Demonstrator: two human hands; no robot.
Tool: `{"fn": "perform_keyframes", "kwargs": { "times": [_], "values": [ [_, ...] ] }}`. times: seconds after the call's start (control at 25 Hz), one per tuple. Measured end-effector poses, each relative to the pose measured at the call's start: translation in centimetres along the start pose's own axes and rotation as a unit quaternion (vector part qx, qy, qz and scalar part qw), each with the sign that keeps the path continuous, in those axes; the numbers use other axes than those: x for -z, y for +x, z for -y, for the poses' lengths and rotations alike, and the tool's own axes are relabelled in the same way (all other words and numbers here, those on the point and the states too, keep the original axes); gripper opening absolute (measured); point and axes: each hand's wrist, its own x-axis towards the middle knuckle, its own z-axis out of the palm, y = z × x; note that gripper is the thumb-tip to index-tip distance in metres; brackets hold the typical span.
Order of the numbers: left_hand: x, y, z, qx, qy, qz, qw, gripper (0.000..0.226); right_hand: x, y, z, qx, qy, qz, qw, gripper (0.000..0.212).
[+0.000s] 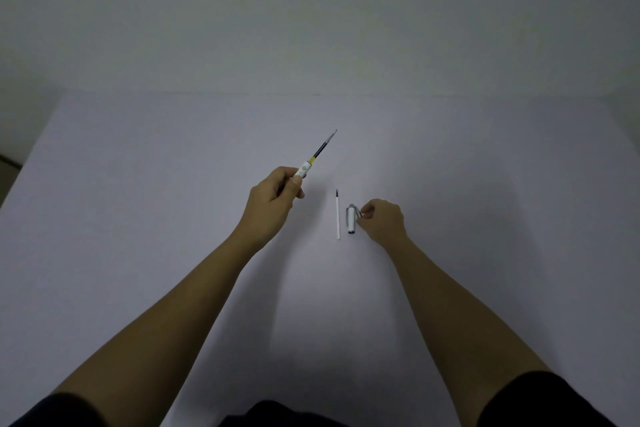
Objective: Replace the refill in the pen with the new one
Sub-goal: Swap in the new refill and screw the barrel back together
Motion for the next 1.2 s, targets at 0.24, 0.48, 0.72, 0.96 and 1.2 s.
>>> {"fn": "perform_keyframes", "kwargs": {
  "times": [0.24,0.48,0.72,0.96,1.2],
  "values": [
    [0.0,-0.3,0.4,-0.009,-0.003,0.011,1.000,0.016,1.5,0.0,0.5,-0.032,0.104,-0.028,0.994,0.022],
    [1.5,-1.8,0.1,-0.041,0.023,0.039,0.998,0.017,5.4,-2.9,5.0,0.017,0.528,0.022,0.849,0.009],
    [2.7,-3.6,-0.5,-0.061,0.041,0.038,0.997,0.018,7.1,-5.9,7.3,0.064,0.617,0.051,0.783,0.010],
    [2.9,-4.9,-1.1,-0.072,0.058,0.037,0.995,0.016,7.7,-7.4,7.8,0.086,0.625,0.058,0.774,0.011],
    [2.9,-5.3,-1.7,-0.078,0.067,0.033,0.994,0.017,8.0,-8.3,7.8,0.102,0.617,0.060,0.778,0.011]
  ]
}}
